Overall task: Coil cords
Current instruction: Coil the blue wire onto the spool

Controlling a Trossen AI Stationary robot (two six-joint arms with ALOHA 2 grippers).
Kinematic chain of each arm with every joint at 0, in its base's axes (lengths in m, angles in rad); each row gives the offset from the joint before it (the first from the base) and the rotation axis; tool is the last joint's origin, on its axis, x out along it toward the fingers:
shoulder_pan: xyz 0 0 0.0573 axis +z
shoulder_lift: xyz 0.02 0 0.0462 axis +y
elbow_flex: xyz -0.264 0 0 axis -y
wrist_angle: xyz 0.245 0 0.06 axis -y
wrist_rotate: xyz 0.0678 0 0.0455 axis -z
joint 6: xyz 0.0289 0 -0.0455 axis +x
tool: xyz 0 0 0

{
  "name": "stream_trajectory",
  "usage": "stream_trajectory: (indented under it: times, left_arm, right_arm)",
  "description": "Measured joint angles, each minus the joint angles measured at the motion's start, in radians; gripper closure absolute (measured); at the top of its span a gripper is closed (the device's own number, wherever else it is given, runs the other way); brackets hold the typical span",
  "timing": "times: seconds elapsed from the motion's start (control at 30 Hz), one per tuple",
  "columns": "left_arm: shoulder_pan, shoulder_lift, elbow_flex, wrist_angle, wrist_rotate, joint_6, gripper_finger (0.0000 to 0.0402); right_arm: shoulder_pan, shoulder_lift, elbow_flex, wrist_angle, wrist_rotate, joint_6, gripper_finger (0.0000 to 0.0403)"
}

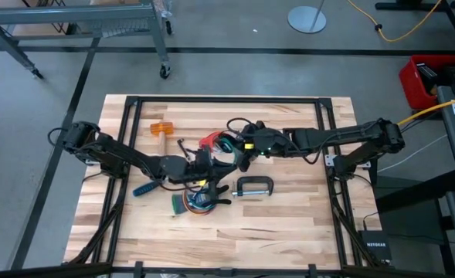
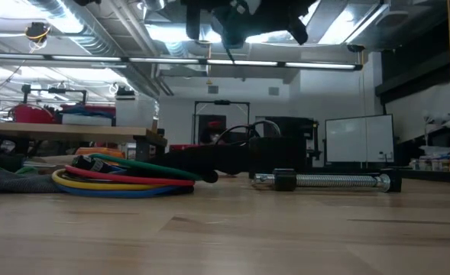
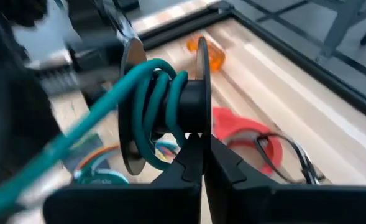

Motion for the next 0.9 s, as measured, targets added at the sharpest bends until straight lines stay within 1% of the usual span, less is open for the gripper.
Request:
stream_trajectory:
  times: [0.17,0.27,0.43,0.6,0.7,0.8,0.9]
  left_arm:
    - [0.012,0.039,0.0,-0.001,-0.006,-0.009,0.0401]
    - [0.013,0.062,0.0,-0.008,-0.012,-0.014,0.0401]
    - [0.002,0.075,0.001,-0.101,-0.027,-0.014,0.0401]
    - [-0.013,0.075,0.002,-0.209,-0.1,-0.006,0.0401]
    - [-0.019,0.075,0.003,-0.247,-0.115,0.024,0.0401]
    - [-0.024,0.077,0.002,-0.273,-0.135,0.052,0.0401]
    - [-0.025,0.079,0.0,-0.281,-0.138,0.082,0.0401]
  right_arm:
    - [0.0,0.0,0.0,0.084,0.001,-0.001,0.0401]
    - [0.0,0.0,0.0,0.104,-0.008,-0.025,0.0401]
    - [-0.006,-0.029,0.0,0.088,-0.067,-0.058,0.0401]
    - [-0.004,-0.076,0.028,-0.026,-0.083,-0.098,0.0401]
    - [-0.004,-0.107,0.048,-0.127,-0.098,-0.101,0.0401]
    - [-0.004,-0.128,0.049,-0.213,-0.164,-0.1,0.0401]
    - [-0.005,-0.134,0.051,-0.287,-0.286,-0.097,0.0401]
